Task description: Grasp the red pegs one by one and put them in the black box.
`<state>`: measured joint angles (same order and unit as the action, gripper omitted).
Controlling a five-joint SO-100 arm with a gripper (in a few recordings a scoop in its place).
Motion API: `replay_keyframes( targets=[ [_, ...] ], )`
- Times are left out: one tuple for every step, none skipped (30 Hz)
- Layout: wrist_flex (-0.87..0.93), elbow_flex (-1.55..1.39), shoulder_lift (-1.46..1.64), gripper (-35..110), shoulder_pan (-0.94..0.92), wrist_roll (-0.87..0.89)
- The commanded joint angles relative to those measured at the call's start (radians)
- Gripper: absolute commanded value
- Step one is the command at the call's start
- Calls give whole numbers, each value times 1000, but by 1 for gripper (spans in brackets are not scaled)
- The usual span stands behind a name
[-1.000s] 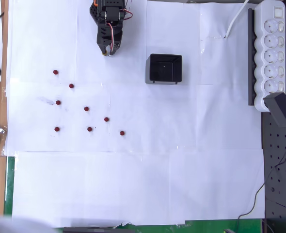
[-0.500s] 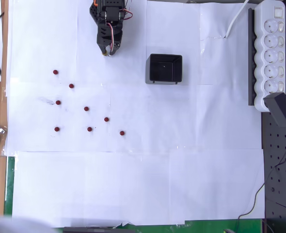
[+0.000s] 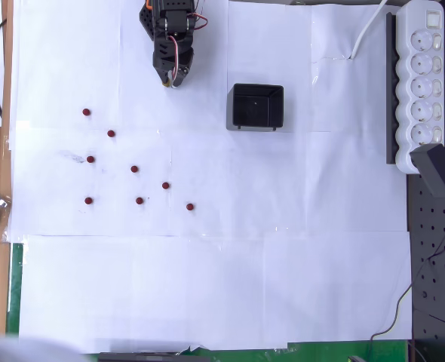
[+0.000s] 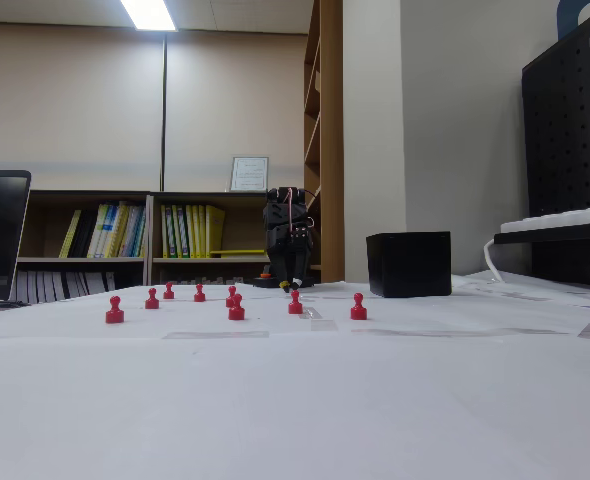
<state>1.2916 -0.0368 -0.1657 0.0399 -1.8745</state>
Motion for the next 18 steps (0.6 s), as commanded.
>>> replay_keyframes(
  targets=[
    [-115, 12, 137, 0, -66, 284],
    [-170, 11, 190, 0, -86, 296],
    [-212, 9, 230, 1, -121, 342],
    [-238, 6, 252, 1, -160, 383],
    [-255, -5, 272, 1, -195, 416],
    [-272, -18, 304, 2, -233, 448],
    [-290, -28, 341, 3, -273, 486],
    [-319, -34, 379, 3, -321, 525],
    [-364, -34, 416, 3, -362, 546],
    [-422, -32, 451, 3, -405, 561],
    [-483, -26, 482, 3, -442, 571],
    [-545, -20, 508, 3, -479, 580],
    [-604, -9, 517, 3, -518, 595],
    [-670, 3, 543, 4, -558, 609],
    [-723, 8, 572, 6, -595, 621],
    [-770, 6, 612, 8, -629, 629],
    [-830, 5, 667, 10, -660, 632],
    [-900, 3, 727, 12, -686, 632]
  ],
)
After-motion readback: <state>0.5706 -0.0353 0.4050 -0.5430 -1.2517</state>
